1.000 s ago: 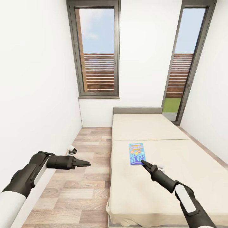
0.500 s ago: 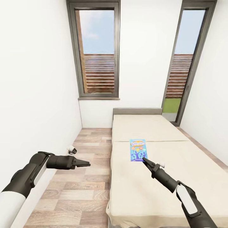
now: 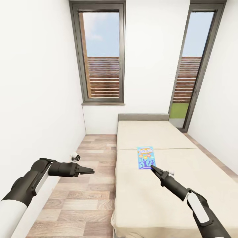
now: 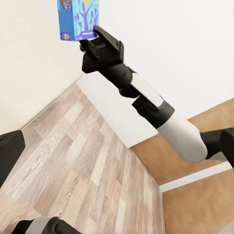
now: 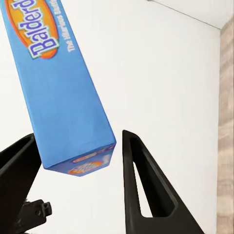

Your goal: Put all the toys in the child's room - the three board games (two on the bed and one on the table), the two jigsaw puzzles on the table, and the tennis ball on the table - inside the toy box on the table in the child's room.

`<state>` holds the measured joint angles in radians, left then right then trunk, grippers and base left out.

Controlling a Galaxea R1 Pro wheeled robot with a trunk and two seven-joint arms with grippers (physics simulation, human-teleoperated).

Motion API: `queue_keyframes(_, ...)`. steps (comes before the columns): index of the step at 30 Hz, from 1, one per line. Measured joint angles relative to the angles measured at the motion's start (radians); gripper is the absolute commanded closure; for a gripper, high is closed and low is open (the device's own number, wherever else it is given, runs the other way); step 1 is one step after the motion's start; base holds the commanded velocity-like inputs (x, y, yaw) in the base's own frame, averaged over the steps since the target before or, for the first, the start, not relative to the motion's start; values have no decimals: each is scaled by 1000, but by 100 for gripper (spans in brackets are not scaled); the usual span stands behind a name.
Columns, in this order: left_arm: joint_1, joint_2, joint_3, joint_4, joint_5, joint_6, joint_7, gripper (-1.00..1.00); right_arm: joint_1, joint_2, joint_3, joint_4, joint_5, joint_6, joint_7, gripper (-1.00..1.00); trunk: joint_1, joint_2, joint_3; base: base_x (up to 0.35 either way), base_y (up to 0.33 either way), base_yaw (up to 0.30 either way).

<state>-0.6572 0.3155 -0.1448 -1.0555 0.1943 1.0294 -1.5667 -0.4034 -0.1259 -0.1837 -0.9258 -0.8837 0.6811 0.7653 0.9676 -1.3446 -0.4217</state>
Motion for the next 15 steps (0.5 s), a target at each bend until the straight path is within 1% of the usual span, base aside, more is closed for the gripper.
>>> queue_keyframes(4, 0, 0, 0, 0, 0, 0, 0, -100, 0, -25, 3, 4, -3, 1, -40, 100, -15, 28, 13, 0, 0, 0)
queue_keyframes(9, -1, 0, 1, 2, -3, 0, 1, -100, 3, -31, 5, -1, -4, -6, -46, 100, -35, 63, 28, 0, 0, 0)
queue_keyframes(11, -2, 1, 4, 3, -5, 1, 22, -100, 4, -32, 5, -1, -4, -7, -47, 100, -42, 77, 35, 0, 0, 0)
queue_keyframes(14, -3, -1, 28, 4, -7, 2, 72, -100, 4, -33, 3, 1, -3, -7, -48, 100, -54, 98, 44, 0, 0, 36)
queue_keyframes(15, -3, -2, 32, 4, -7, 2, 79, -100, 4, -33, 3, 1, -4, -7, -48, 100, -58, 105, 47, 0, 0, 109)
